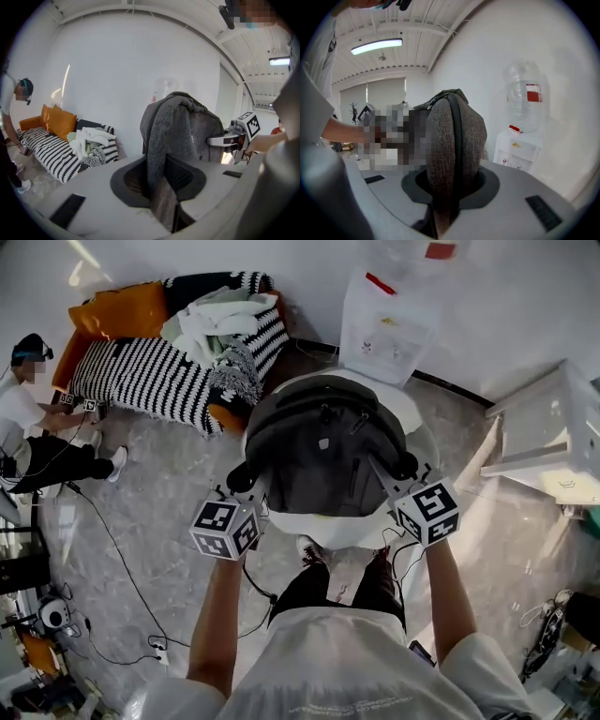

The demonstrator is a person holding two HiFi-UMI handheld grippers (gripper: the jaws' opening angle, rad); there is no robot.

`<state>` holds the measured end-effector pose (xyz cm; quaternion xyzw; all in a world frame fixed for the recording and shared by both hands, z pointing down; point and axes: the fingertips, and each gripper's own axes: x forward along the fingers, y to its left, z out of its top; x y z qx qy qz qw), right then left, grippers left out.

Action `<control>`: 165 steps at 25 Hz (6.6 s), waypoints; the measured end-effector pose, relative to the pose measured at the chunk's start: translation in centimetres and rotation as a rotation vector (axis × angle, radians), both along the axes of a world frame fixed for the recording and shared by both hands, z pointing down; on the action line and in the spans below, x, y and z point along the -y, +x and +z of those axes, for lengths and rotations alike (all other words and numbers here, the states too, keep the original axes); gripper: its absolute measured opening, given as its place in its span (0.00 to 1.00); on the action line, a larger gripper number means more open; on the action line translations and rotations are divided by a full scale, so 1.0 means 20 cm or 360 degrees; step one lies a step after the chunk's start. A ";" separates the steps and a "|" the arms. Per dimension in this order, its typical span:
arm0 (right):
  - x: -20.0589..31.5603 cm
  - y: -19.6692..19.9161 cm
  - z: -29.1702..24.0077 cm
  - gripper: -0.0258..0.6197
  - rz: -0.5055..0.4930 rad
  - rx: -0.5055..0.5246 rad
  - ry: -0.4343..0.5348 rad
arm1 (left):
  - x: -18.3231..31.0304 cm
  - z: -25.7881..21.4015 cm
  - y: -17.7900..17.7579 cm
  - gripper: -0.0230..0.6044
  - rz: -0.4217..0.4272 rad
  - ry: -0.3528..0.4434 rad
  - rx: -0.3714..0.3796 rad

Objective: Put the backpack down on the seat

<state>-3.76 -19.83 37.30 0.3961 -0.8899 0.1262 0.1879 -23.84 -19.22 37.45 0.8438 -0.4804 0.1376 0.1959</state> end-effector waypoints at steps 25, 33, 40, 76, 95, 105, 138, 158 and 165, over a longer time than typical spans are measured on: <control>0.38 0.00 0.58 0.17 -0.0236 0.0011 -0.0092 | 0.24 0.57 0.02 0.16 -0.0233 -0.0132 0.0039; 0.42 -0.02 0.84 0.17 -0.0240 -0.0012 -0.0135 | 0.29 0.85 -0.01 0.16 -0.0230 -0.0194 0.0028; 0.46 0.00 1.06 0.17 -0.0218 -0.0038 -0.0170 | 0.35 1.08 0.01 0.16 -0.0232 -0.0237 0.0020; 0.61 0.03 1.99 0.17 -0.0169 -0.0076 -0.0289 | 0.49 2.02 0.04 0.16 -0.0177 -0.0469 0.0036; 0.68 0.03 2.18 0.17 -0.0142 -0.0114 -0.0330 | 0.54 2.19 0.03 0.16 -0.0203 -0.0524 0.0049; 0.75 0.04 2.23 0.18 -0.0070 -0.0095 -0.0286 | 0.64 2.27 0.03 0.18 -0.0218 -0.0529 0.0058; 0.83 0.21 2.35 0.41 0.0080 -0.0263 -0.0280 | 0.77 2.35 -0.03 0.47 -0.0296 -0.0572 0.0165; 0.68 0.38 1.88 0.41 0.0279 -0.0228 -0.0275 | 0.53 1.99 0.03 0.46 -0.0268 -0.0630 0.0067; 0.54 0.42 1.73 0.32 0.0297 -0.0220 -0.0356 | 0.40 1.81 0.02 0.40 -0.0306 -0.0640 0.0064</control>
